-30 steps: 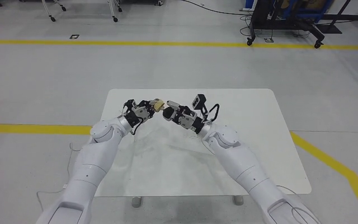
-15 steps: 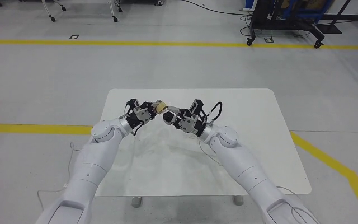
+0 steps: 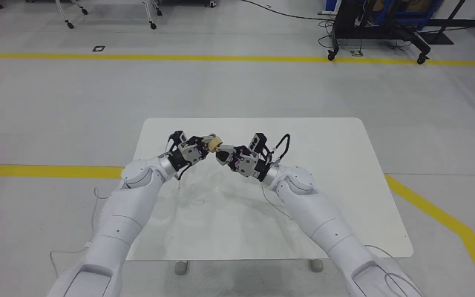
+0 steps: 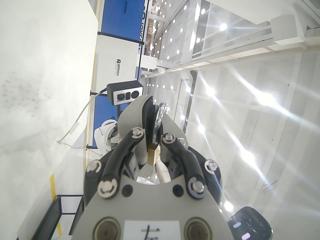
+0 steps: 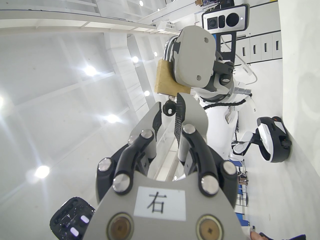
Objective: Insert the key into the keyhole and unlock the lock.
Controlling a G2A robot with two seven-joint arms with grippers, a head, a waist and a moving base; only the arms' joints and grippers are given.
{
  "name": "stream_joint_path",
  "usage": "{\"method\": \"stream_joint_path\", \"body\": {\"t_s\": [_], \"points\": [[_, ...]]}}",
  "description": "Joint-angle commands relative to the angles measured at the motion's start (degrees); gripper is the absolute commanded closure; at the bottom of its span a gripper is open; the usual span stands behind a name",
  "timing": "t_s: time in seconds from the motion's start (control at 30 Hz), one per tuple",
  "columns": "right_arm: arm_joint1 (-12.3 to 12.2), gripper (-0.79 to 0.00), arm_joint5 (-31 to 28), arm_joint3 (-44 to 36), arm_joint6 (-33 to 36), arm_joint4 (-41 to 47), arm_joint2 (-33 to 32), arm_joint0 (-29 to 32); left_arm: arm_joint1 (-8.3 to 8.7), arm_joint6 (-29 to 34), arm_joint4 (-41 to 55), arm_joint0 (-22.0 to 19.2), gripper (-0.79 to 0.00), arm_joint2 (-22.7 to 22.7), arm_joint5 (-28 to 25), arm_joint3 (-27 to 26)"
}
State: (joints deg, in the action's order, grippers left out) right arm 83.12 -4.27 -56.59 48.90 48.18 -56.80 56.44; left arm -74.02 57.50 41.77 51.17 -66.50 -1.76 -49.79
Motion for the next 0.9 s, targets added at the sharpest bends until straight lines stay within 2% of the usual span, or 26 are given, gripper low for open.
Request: {"method": "stream_joint_path", "body": {"t_s": [0.0,0.3,0.57,0.87], "points": [[0.0,0.0,0.1,0.1,-0.1,-0.1,0.0,0.0,-0.05,0.2,0.0,0.0,0.0,0.1,-0.1,-0.1],[0.5,0.0,0.7,0.5,-0.7,0.8,-0.1,-0.1,-0.05,0.4,-1.5,0.0,0.0,0.2,-2.7,-0.7],[2.3,0.0,5.6,1.3,1.5,20.6,-2.1,1.3,0.02,-3.3,-5.1,1.6,0.0,-0.5,-13.8,-4.5],[3.3,0.0,10.3,4.1,6.2,25.9,-2.2,-0.1,0.52,-8.8,-9.1,3.6,0.0,-2.7,-20.5,-7.4]]}}
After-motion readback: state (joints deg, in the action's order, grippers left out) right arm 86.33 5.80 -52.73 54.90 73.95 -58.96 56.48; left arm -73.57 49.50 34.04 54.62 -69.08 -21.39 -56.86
